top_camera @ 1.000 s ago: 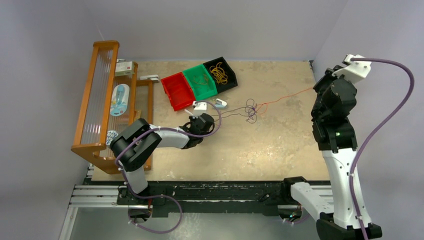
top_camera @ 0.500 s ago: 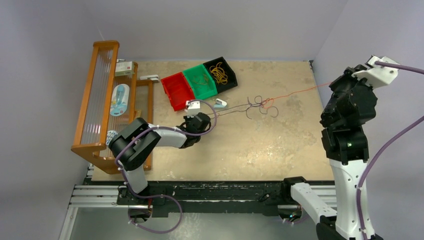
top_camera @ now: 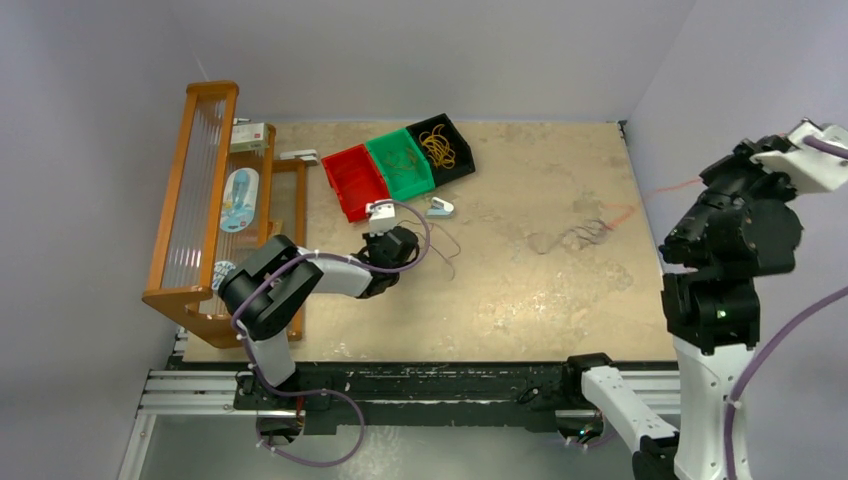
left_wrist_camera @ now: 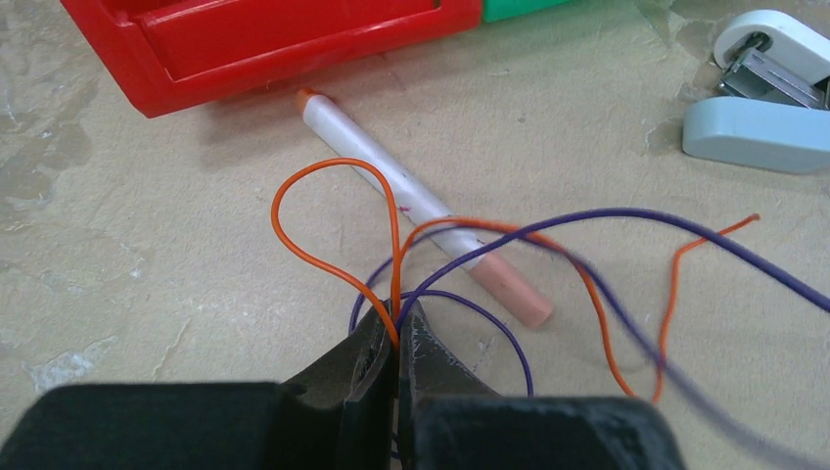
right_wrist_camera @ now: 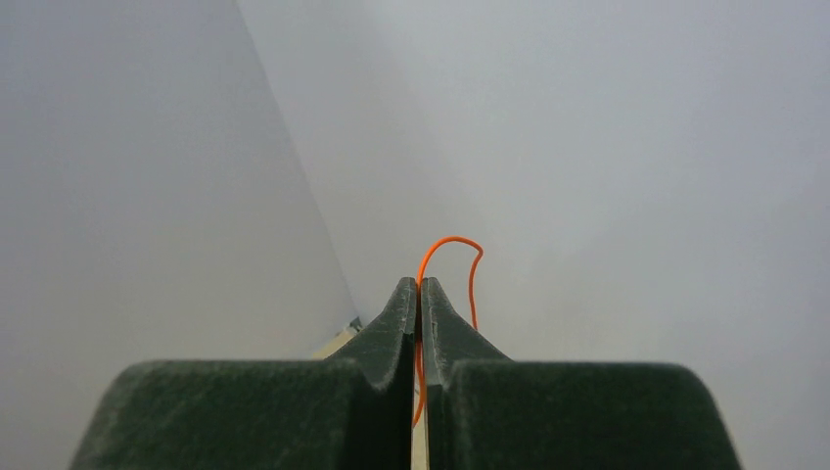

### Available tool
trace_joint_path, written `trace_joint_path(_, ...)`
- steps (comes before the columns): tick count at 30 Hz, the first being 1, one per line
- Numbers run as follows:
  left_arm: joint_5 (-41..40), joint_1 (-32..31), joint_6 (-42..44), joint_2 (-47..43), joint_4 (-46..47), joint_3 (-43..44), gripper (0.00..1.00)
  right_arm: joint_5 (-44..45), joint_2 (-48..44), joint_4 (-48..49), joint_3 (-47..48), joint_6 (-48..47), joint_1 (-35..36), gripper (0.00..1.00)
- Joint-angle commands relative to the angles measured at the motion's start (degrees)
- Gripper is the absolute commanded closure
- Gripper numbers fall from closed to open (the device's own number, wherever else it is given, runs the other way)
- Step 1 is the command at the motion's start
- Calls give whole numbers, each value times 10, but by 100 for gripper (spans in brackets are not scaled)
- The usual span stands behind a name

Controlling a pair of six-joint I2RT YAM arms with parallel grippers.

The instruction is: Untangle the cables

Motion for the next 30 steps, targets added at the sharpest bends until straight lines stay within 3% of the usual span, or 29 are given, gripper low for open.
trace_joint_path(1,31,16,-9,51,-119,-41,100,35,-19,55,42,-50,-1,100)
trace_joint_path(5,34,16,-7,49,-114,-45,100,-6,-18,26,57,-31,-1,100)
trace_joint_path(13,120,-16,81,-62,-71,-56,100,-232,11,-53,60,20,-1,100)
trace_joint_path(21,141,-75,124,-178,-78,-50,100,-282,23,-46,43,56,-1,100)
trace_joint_path(30,104,-75,102,-219,-72,-55,41,-532,62,-36,-27,103,-1,100)
